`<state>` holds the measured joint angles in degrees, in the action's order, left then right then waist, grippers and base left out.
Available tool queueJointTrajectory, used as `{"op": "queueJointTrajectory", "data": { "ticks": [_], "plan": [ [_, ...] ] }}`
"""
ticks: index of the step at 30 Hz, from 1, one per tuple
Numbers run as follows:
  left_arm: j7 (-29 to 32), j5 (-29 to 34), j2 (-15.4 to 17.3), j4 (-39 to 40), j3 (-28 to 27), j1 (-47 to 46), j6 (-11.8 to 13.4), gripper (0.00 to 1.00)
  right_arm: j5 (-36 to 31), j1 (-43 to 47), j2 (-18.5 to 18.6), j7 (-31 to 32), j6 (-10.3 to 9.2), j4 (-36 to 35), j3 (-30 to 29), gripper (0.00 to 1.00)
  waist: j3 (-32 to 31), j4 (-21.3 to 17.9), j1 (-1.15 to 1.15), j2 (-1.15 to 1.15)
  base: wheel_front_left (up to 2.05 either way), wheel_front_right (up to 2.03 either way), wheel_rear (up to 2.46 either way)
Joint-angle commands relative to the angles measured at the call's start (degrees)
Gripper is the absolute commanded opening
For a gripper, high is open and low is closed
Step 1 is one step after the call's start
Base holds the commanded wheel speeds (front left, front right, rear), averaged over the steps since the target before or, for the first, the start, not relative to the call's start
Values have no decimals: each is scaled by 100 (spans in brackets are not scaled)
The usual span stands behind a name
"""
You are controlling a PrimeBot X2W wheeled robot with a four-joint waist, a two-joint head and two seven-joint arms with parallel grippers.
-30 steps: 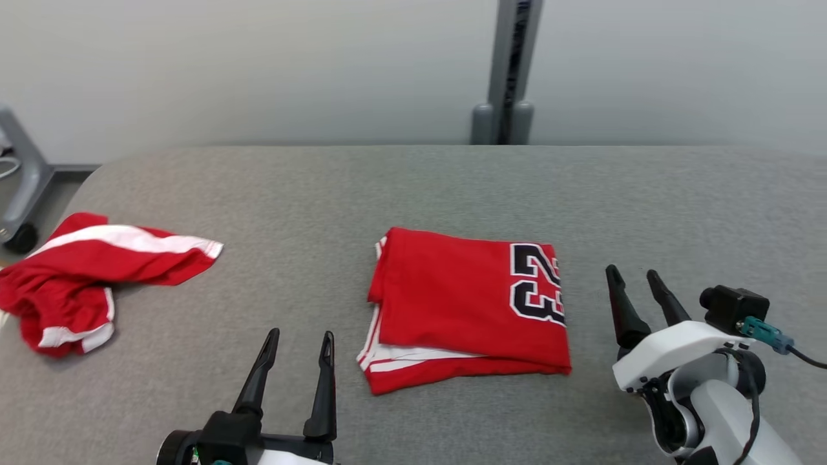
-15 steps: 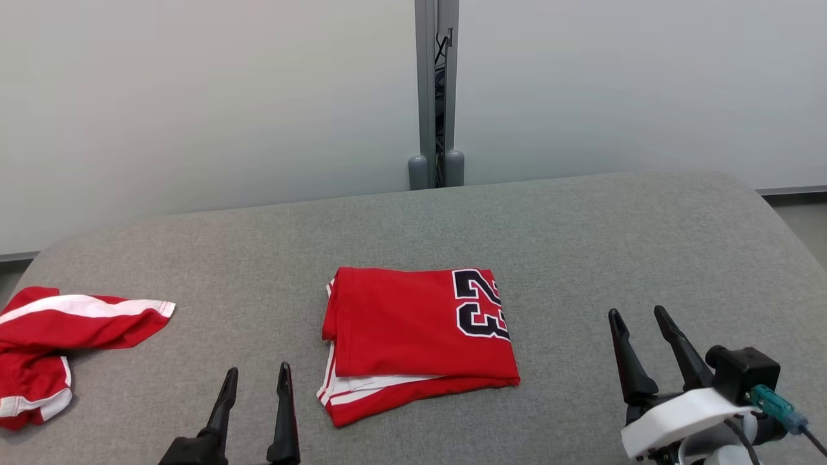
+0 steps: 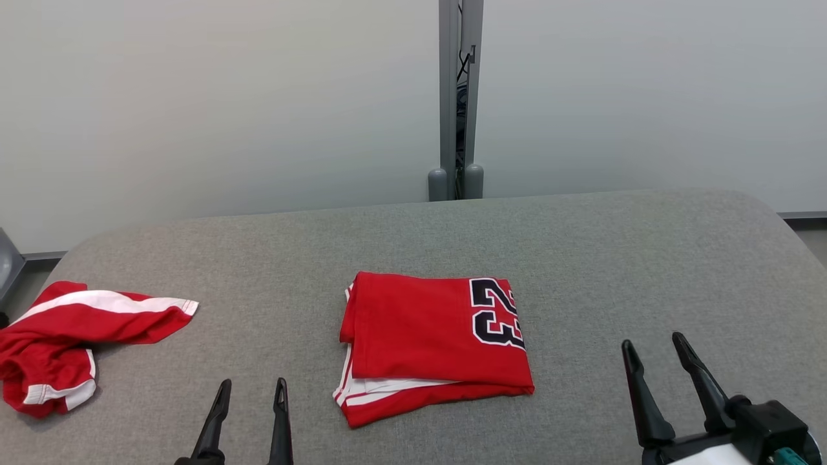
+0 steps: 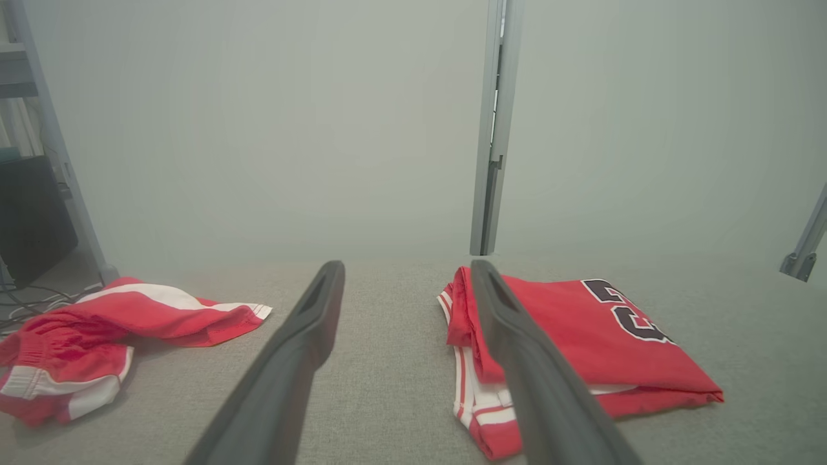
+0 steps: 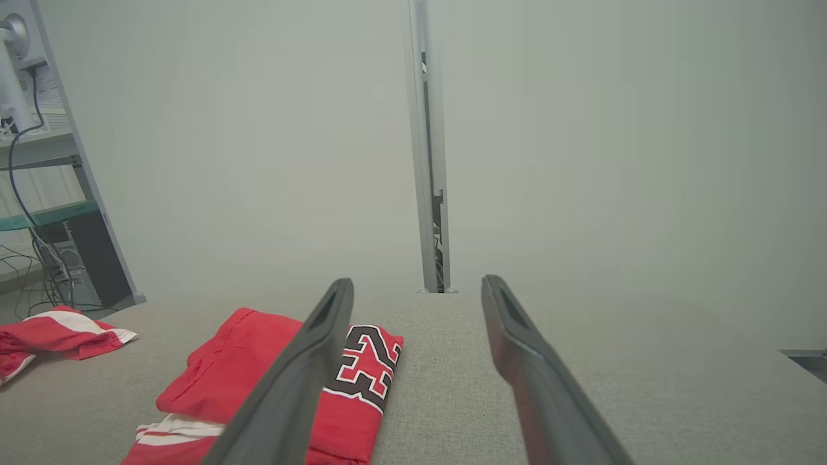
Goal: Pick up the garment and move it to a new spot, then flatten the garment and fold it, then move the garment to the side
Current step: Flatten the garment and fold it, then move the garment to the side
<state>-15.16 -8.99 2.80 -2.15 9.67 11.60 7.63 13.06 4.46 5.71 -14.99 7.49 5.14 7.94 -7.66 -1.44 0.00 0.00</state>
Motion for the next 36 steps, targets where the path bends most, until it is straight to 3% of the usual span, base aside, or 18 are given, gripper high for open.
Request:
{"op": "queueJointTrajectory", "data": {
  "ticks": [1, 25, 31, 36],
  "plan": [
    [-3, 8, 22, 38, -7, 69, -8, 100, -18, 112, -16, -21, 3, -40, -65, 100, 4, 24, 0, 0, 0, 0, 0],
    [-3, 100, 22, -73, 168, 93, 30, 100, -164, 251, -167, -21, 3, 328, -47, 100, -14, 157, 0, 0, 0, 0, 0],
    [-3, 155, 22, -100, 237, -25, -16, 100, 138, -129, -232, -22, 3, 777, -88, 100, 158, 308, 0, 0, 0, 0, 0],
    [-3, 206, 23, -160, 335, -203, -109, 100, 1204, -1026, -256, -21, 3, 2157, 143, 100, 337, 600, 0, 0, 0, 0, 0]
  ]
}}
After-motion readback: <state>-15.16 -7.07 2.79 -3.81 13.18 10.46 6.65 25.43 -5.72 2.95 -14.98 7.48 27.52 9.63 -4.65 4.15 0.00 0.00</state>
